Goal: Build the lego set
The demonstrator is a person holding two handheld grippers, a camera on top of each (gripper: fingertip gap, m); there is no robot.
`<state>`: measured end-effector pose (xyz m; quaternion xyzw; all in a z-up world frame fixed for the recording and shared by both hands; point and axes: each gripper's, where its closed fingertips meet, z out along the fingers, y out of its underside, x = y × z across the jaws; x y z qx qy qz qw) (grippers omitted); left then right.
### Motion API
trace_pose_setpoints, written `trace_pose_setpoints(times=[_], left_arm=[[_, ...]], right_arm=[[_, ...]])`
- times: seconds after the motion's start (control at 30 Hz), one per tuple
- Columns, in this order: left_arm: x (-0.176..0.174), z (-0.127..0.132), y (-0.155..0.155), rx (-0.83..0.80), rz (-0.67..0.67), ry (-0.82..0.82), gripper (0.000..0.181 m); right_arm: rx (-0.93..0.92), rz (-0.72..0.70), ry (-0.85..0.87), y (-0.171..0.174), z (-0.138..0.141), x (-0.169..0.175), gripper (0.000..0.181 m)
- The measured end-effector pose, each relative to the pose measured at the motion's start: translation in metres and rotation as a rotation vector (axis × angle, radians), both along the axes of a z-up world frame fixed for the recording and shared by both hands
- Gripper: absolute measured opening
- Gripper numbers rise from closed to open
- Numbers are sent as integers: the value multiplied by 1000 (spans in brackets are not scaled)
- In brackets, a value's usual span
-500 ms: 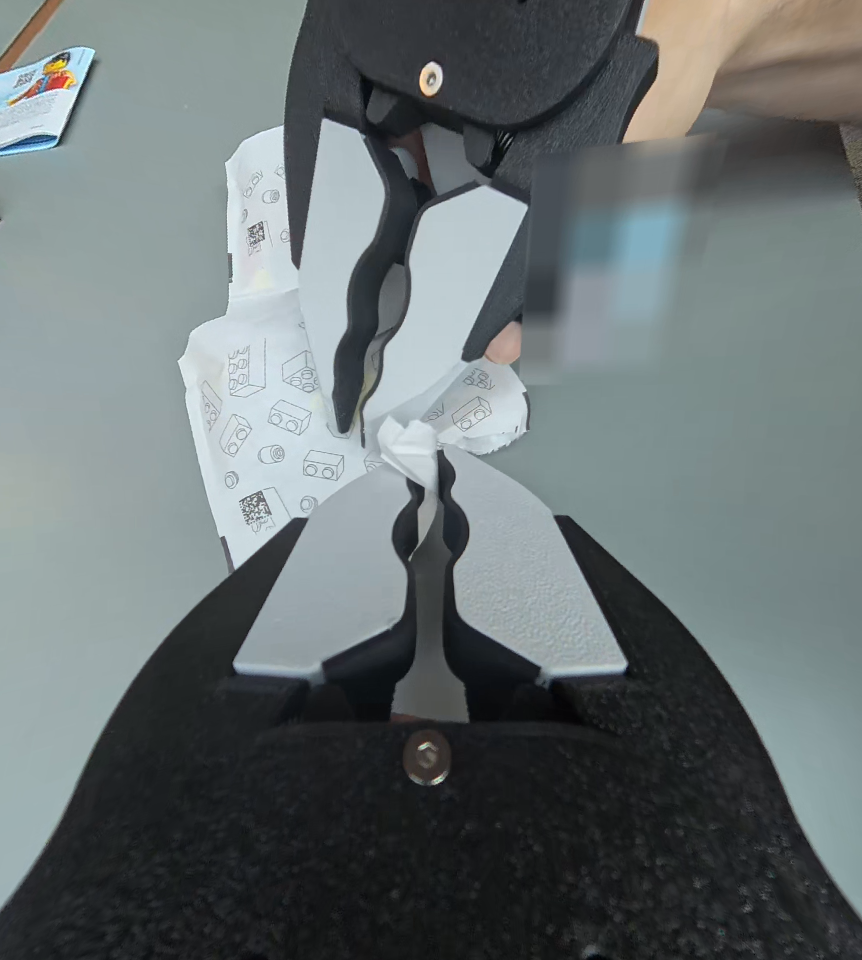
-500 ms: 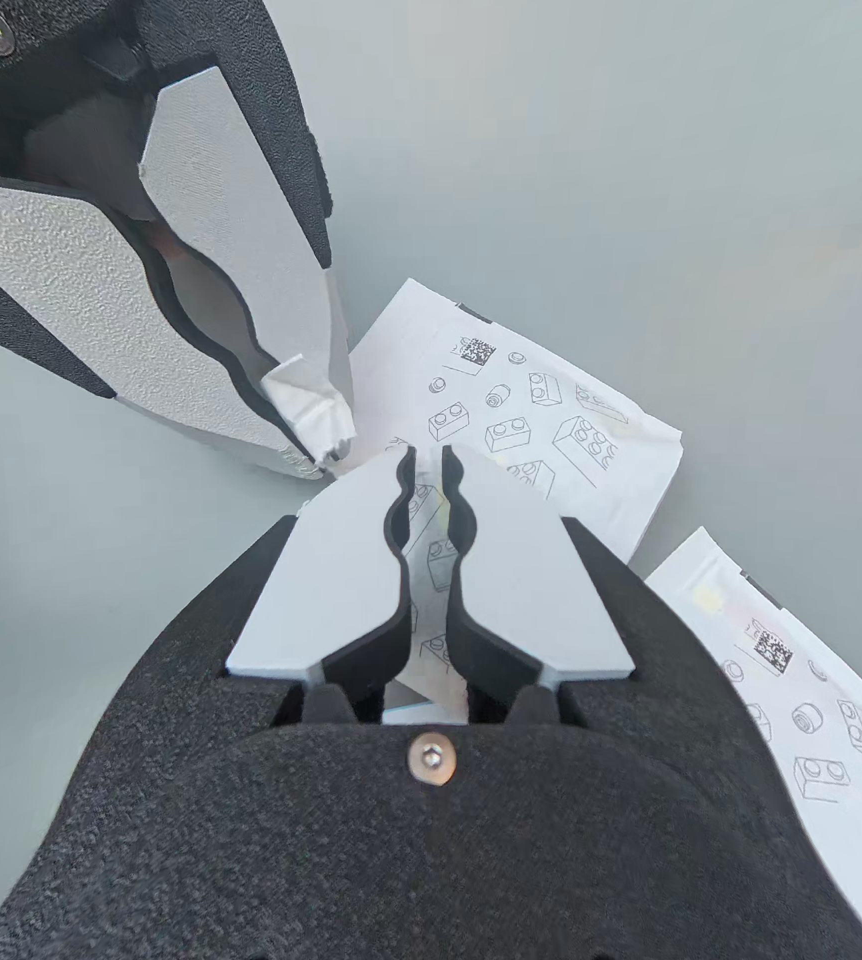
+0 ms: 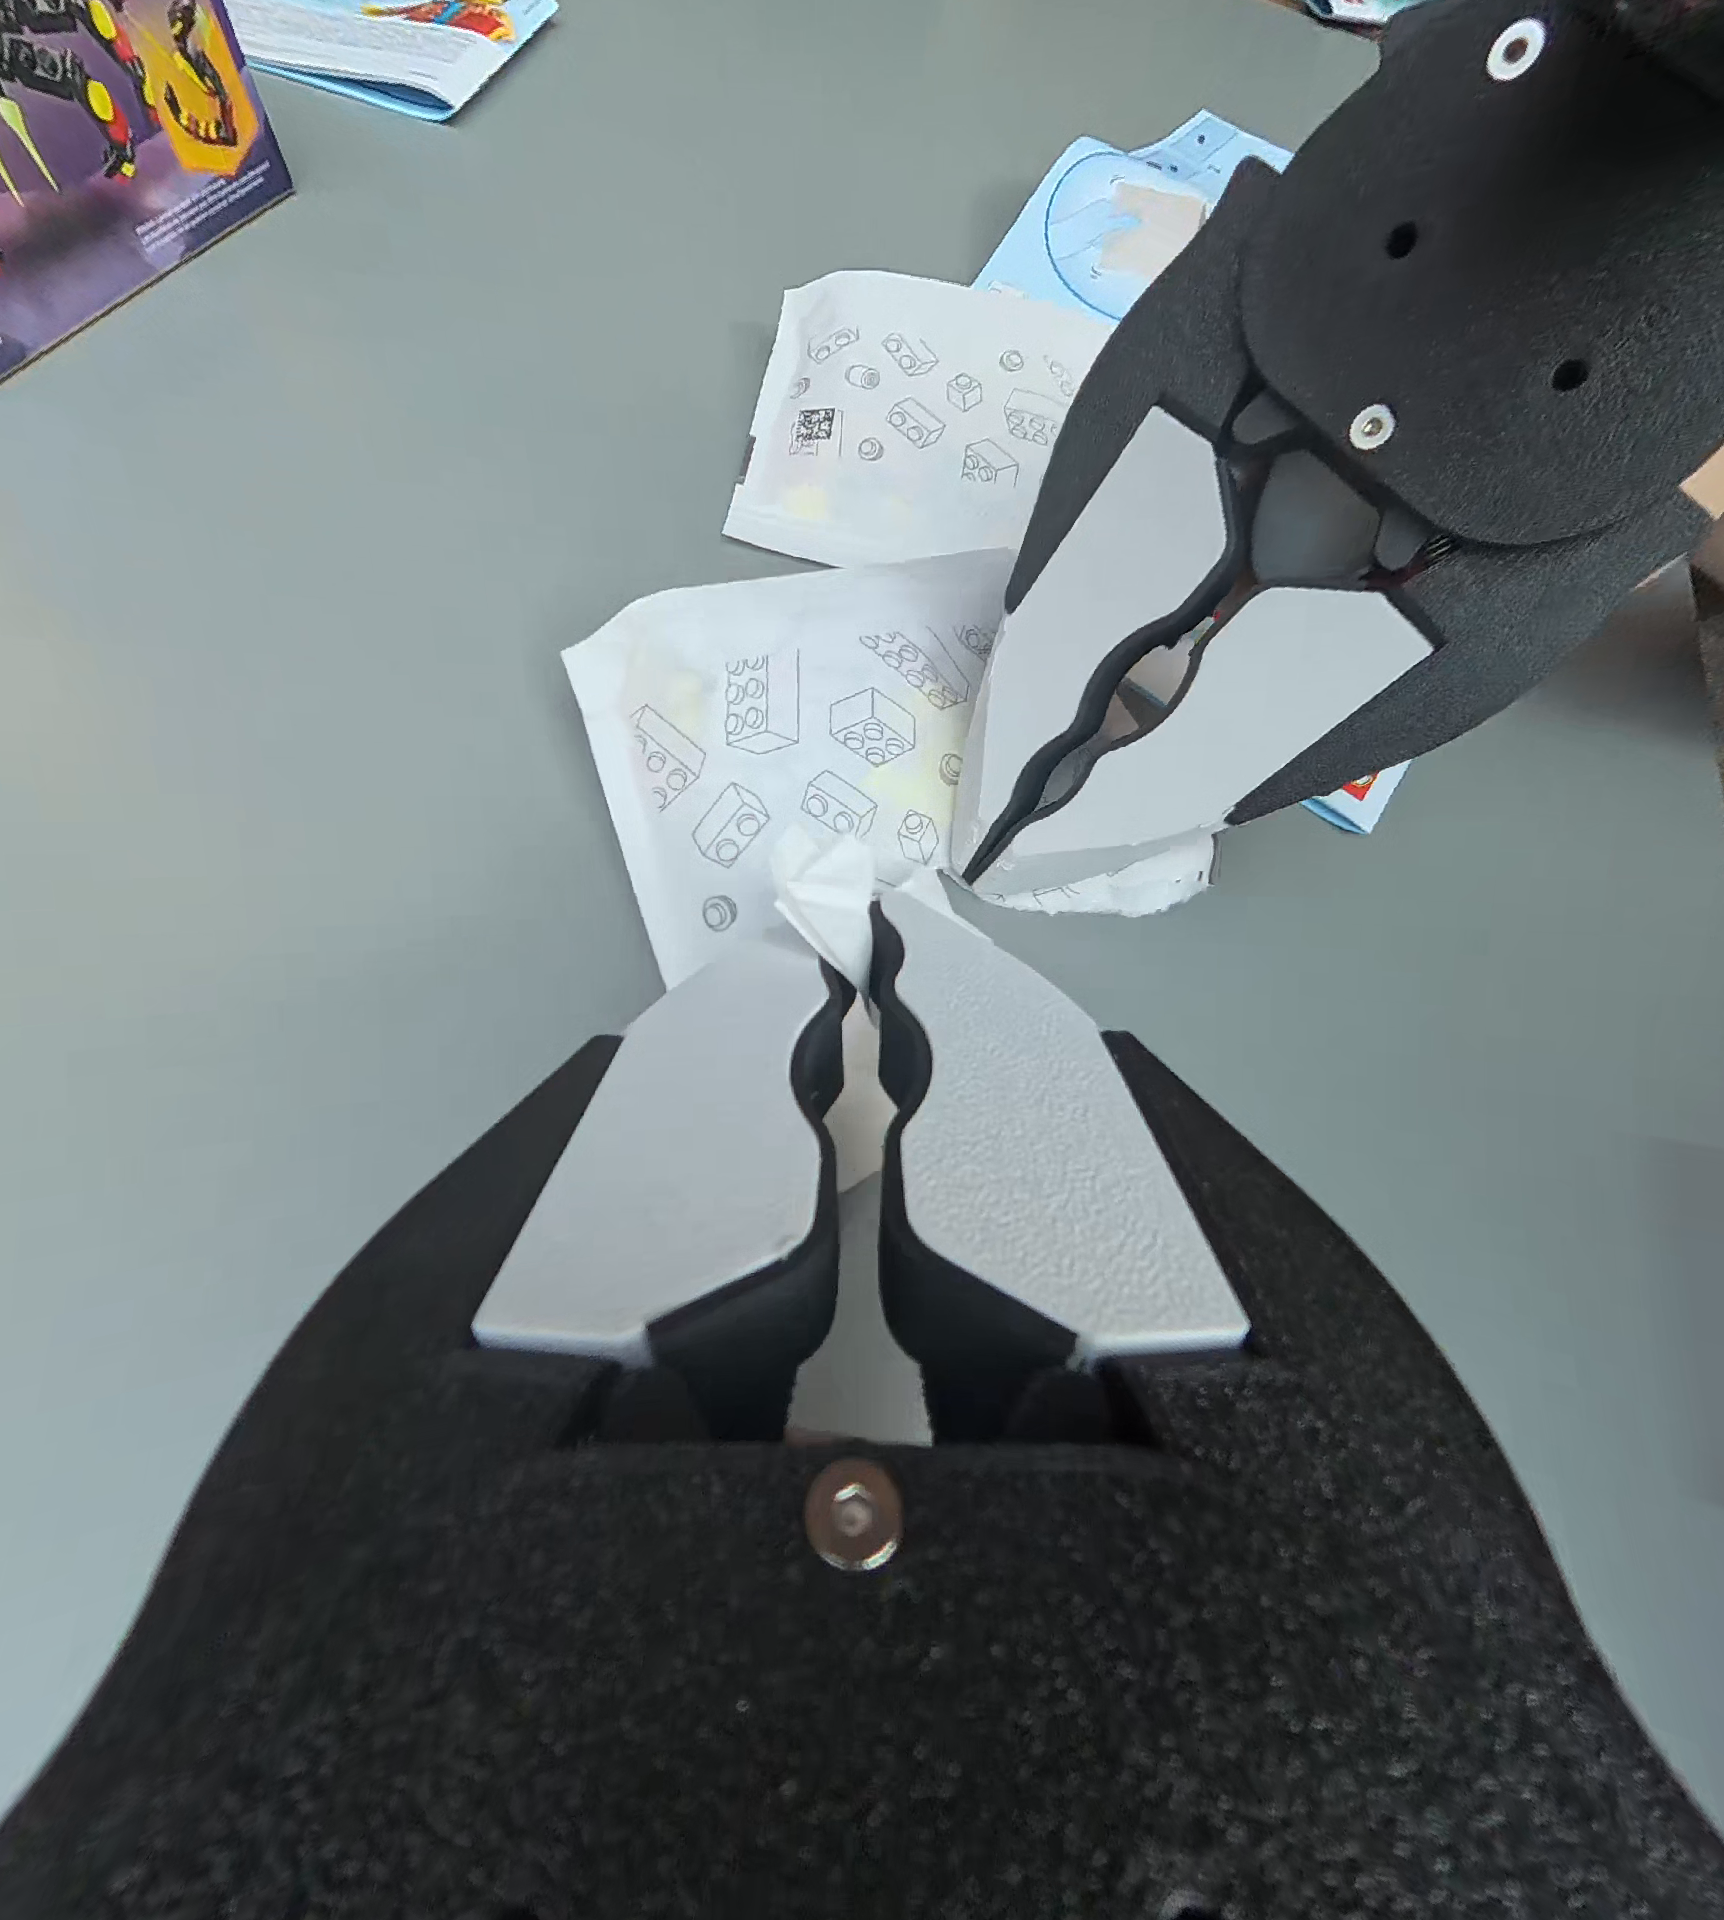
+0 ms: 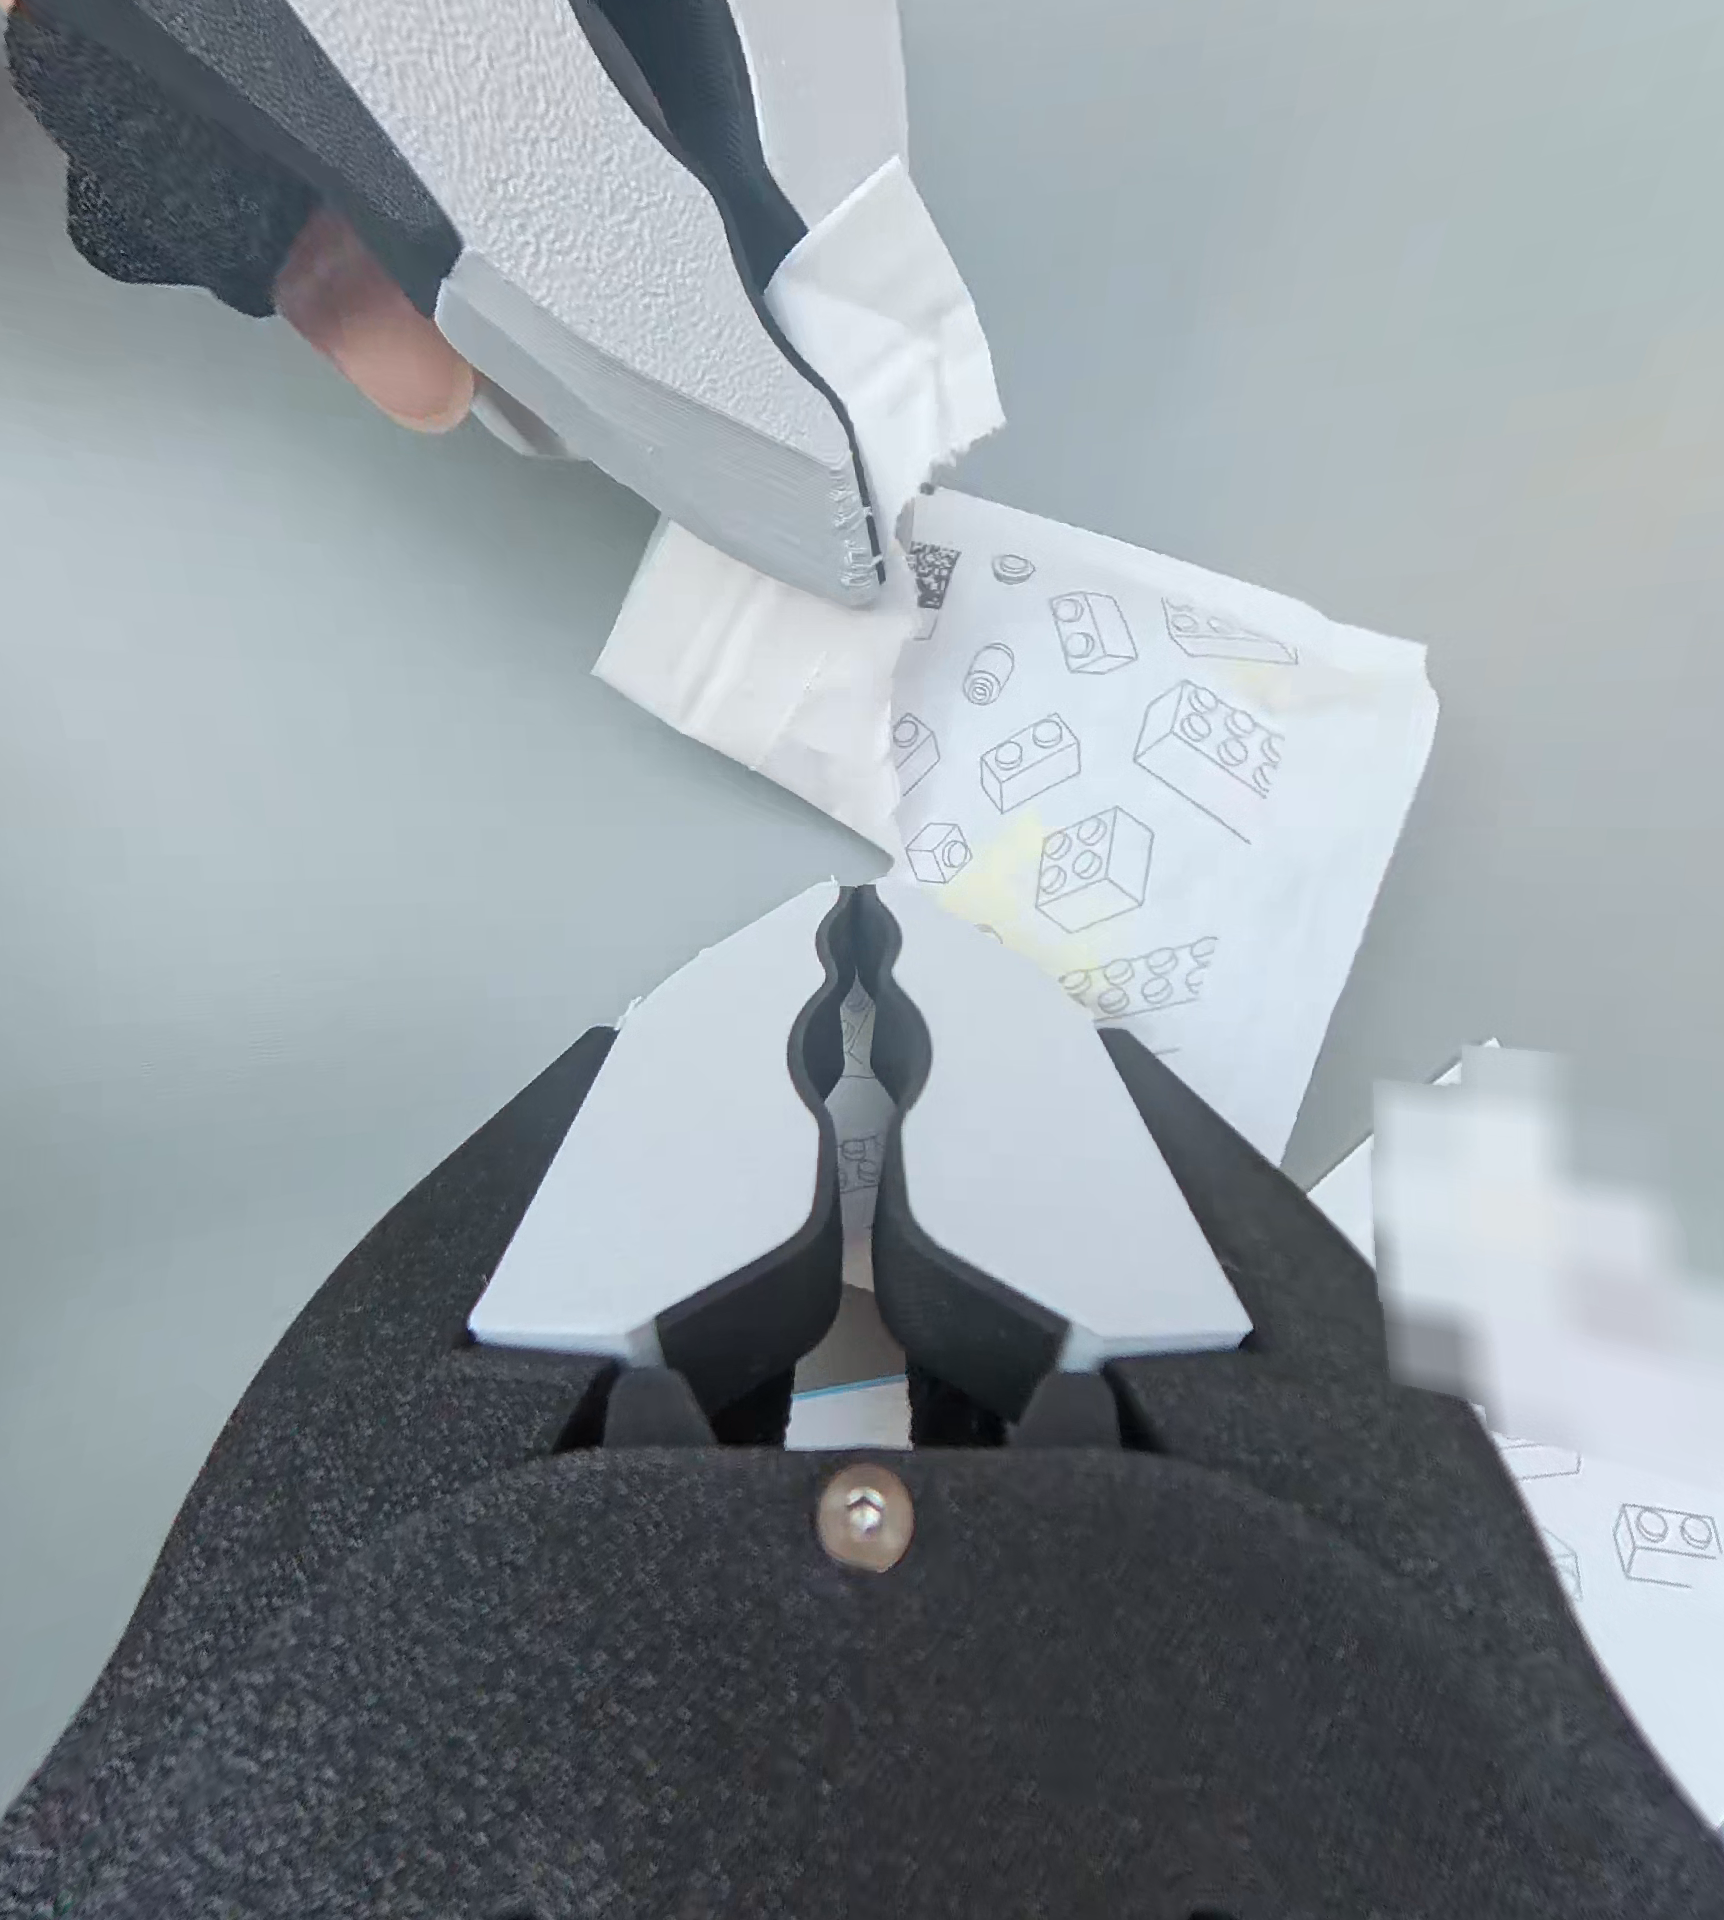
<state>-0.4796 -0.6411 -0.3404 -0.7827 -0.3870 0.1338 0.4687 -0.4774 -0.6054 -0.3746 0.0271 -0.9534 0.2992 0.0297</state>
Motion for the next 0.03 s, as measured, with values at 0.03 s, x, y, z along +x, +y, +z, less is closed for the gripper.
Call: trace_pose_setpoints(times=[0.03], left_arm=[[-1,2,-2,5,11,1,1]], right_arm=[[-1,-7,-4,0,0,0,0]])
